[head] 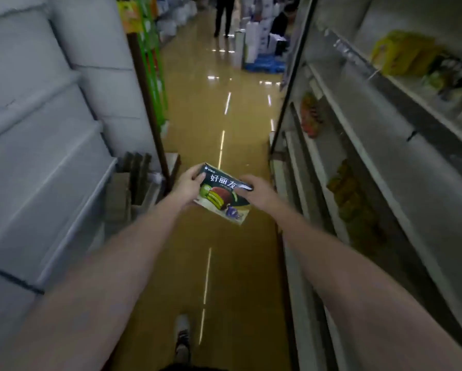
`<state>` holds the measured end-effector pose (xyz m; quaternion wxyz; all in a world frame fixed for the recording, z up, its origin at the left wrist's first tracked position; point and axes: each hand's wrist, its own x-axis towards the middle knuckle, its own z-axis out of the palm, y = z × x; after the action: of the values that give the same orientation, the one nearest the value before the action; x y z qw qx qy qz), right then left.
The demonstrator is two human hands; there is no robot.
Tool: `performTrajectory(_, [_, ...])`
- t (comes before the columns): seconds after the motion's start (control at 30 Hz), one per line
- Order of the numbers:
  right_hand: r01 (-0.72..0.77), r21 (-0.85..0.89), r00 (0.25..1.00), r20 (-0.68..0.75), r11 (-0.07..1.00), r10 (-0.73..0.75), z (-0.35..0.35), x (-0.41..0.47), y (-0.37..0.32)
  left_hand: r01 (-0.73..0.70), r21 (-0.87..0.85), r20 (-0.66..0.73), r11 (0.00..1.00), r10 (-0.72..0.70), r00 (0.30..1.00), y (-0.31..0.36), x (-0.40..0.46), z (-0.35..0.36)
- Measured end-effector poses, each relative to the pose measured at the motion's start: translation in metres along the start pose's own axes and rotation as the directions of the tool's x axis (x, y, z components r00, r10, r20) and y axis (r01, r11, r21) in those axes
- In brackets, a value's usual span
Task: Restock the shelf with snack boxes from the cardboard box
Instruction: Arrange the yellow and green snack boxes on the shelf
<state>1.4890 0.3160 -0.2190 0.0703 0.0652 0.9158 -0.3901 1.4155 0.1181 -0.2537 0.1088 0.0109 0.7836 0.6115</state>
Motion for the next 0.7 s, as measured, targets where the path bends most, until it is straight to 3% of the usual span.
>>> performTrajectory(0.13, [-0.182,0.132,0.914,-0.342,0.974,0.217,-0.050,0.037,0.002,-0.003,-0.113,0.107,0.994,0.015,0.994,0.054,0.080,0.041])
performTrajectory(0.23, [-0.259,0.175,0.842,-0.441,0.950,0.311,-0.079,0.061,-0.001,-0.104,-0.114,0.170,0.988,0.123,0.978,0.093,0.128,0.069])
performTrajectory(0.37, [-0.367,0.230,0.688,-0.585,0.901,0.429,-0.113,0.084,-0.003,-0.244,-0.073,0.285,0.967,0.255,0.924,0.133,0.177,0.106])
performTrajectory(0.6, [-0.371,0.182,0.543,-0.753,0.910,0.372,-0.176,0.096,-0.010,-0.426,-0.009,0.444,0.905,0.385,0.809,0.202,0.216,0.158])
performTrajectory(0.7, [-0.393,0.203,0.482,-0.785,0.897,0.389,-0.200,0.104,-0.010,-0.513,0.004,0.548,0.859,0.427,0.719,0.228,0.230,0.174])
